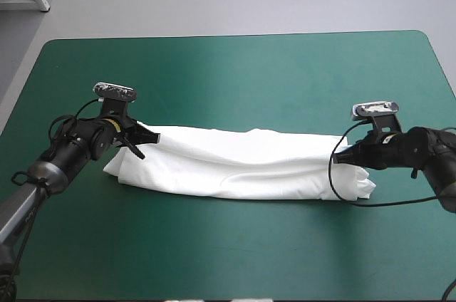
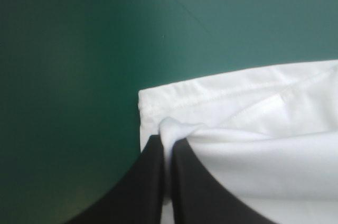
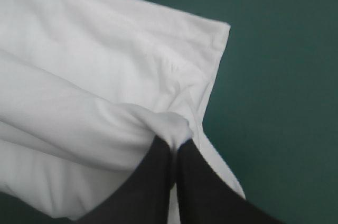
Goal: Fold the cloth
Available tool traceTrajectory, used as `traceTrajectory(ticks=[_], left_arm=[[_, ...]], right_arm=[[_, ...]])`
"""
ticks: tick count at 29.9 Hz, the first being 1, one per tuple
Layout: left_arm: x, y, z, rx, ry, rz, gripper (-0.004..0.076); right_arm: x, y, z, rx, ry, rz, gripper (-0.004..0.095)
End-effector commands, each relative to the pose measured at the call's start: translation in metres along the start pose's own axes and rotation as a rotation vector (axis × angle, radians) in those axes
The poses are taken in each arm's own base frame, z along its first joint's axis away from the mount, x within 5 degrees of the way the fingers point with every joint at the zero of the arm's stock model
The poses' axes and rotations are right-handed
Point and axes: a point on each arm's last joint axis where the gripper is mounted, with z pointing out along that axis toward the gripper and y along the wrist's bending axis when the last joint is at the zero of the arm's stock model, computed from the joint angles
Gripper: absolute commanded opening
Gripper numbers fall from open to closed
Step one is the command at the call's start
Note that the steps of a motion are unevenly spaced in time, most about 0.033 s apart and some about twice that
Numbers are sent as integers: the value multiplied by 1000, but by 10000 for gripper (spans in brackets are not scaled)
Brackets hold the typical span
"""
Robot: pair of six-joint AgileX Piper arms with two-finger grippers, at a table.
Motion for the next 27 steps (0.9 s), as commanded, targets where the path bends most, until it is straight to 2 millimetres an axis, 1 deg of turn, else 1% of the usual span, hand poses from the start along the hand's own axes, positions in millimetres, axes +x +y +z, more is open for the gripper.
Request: traceTrajectory(ticks=[1, 4, 8, 13, 19, 20, 22, 24, 25, 27], left_arm=[[-23, 1, -7, -2, -145, -7, 19], [-24, 1, -2, 0, -153, -3, 19], [-22, 8, 4, -19, -135, -16, 19], [-18, 24, 10, -51, -110, -61, 19], [-19, 25, 14, -48, -127, -89, 19], [-19, 25, 16, -47, -123, -88, 19], [-19, 25, 18, -50, -122, -81, 20], [-19, 26, 20, -50, -120, -79, 39], [-19, 26, 22, -50, -122, -83, 69], [-19, 26, 22, -48, -130, -83, 155]], right_arm=[[-28, -3, -9, 21, -116, -19, -14], [-38, -5, -7, 22, -123, -23, -14], [-46, -8, 1, 25, -114, -25, -14], [-47, -11, 12, 39, -87, -37, -14], [-50, -13, 16, 47, -114, -28, -11], [-51, -13, 16, 53, -122, -33, 3], [-53, -14, 16, 58, -138, -33, 82], [-54, -15, 17, 61, -145, -32, 225], [-55, -15, 17, 63, -157, -28, 318], [-57, -15, 16, 68, -178, -22, 483]])
